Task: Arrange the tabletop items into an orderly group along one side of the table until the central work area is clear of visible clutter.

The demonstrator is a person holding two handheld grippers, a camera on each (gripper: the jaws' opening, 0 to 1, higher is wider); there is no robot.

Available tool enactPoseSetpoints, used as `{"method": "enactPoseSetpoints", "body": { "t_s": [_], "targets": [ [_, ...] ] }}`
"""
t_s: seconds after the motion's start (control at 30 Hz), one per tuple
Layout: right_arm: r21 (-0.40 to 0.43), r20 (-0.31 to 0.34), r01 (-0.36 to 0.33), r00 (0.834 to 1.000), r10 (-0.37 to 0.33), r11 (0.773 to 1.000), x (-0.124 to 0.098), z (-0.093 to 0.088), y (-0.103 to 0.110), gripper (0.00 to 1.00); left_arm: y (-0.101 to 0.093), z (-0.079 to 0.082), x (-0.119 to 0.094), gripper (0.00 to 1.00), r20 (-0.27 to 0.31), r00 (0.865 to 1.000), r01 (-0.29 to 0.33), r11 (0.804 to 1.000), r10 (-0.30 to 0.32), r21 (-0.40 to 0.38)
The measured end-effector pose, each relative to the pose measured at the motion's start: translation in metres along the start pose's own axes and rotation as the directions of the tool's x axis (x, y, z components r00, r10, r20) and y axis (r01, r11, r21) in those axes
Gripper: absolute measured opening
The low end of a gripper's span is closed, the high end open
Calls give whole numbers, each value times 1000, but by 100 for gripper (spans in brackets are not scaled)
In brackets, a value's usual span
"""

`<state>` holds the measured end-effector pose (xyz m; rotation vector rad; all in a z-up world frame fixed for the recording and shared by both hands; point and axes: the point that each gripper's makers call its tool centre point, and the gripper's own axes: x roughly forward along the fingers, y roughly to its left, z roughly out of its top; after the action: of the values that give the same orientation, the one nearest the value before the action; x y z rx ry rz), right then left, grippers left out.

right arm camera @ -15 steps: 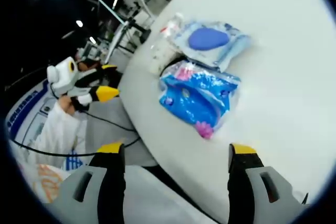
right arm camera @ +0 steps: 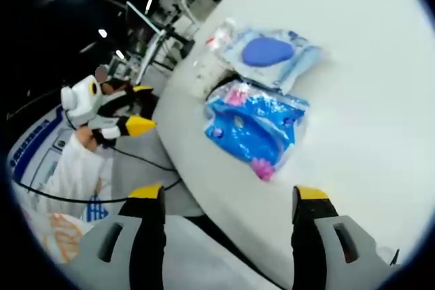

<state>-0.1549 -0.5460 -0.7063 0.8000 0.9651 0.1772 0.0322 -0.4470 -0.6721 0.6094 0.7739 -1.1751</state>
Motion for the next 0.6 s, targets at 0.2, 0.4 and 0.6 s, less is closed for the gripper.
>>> {"method": "enactPoseSetpoints", "body": {
  "t_s": [0.2, 0.4, 0.6],
  "targets": [
    [4, -6, -5, 1000, 5, 1000, 1, -2, 0, 74, -2, 1, 2, 84, -10, 1000, 2, 1000, -2, 21],
    [9, -9, -10, 1000, 10, 1000, 1, -3, 1, 73, -3, 1, 0, 84, -16, 1000, 1, 1000, 0, 24],
    [16, -15, -11, 1000, 11, 1000, 2, -4, 0, 71, -4, 1, -1, 84, -14, 1000, 1, 1000, -1, 23]
  ]
}}
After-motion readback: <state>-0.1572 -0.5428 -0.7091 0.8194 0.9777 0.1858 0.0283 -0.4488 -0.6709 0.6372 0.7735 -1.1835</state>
